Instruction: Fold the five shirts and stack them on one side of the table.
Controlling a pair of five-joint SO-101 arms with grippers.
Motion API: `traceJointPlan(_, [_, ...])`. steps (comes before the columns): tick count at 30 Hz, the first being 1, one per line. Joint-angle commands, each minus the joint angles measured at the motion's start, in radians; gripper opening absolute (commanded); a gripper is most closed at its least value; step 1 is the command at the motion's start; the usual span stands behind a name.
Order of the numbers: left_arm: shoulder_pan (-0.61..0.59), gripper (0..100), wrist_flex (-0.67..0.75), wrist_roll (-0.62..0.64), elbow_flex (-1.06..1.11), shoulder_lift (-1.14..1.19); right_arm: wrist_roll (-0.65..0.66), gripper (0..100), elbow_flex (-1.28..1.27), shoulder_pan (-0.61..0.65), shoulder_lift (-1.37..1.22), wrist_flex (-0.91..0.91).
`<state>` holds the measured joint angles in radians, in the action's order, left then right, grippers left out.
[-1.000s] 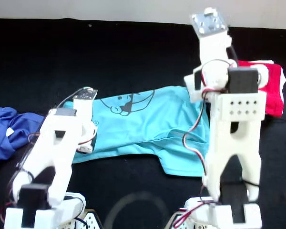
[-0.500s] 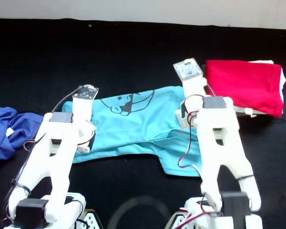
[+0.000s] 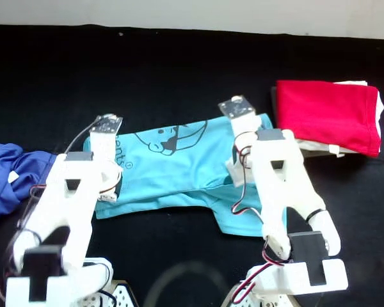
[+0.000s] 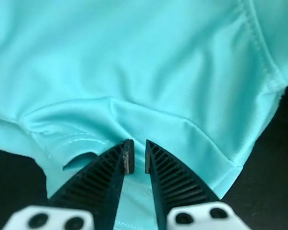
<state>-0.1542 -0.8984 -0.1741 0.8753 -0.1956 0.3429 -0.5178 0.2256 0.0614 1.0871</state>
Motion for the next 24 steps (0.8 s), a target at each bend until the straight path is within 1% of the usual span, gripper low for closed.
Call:
traceJointPlan(1, [-0.016,1,-0.005,-0.003,-0.085,0.120,0.012,5.0,0.002,0.031,0.041,0.061])
traceJointPlan(4, [-0.016,1,-0.038,-0.003,-0.131,0.160,0.021,5.0,0.004,0.065,0.053,0.153])
traceJointPlan(6, [-0.016,1,-0.040,-0.003,-0.139,0.168,0.071,4.5,-0.008,0.076,0.074,0.203])
traceJointPlan(10, [-0.016,1,-0.040,-0.003,-0.139,0.171,0.161,3.3,-0.061,0.068,0.142,0.243])
traceJointPlan(13, [-0.015,1,-0.040,-0.003,-0.139,0.173,0.170,3.3,-0.070,0.041,0.231,0.245])
traceJointPlan(18, [-0.015,1,-0.040,-0.003,-0.139,0.174,0.170,3.3,-0.088,0.015,0.351,0.062])
traceJointPlan(24, [-0.015,1,-0.041,-0.003,-0.139,0.174,0.172,3.3,-0.200,0.002,0.280,-0.074])
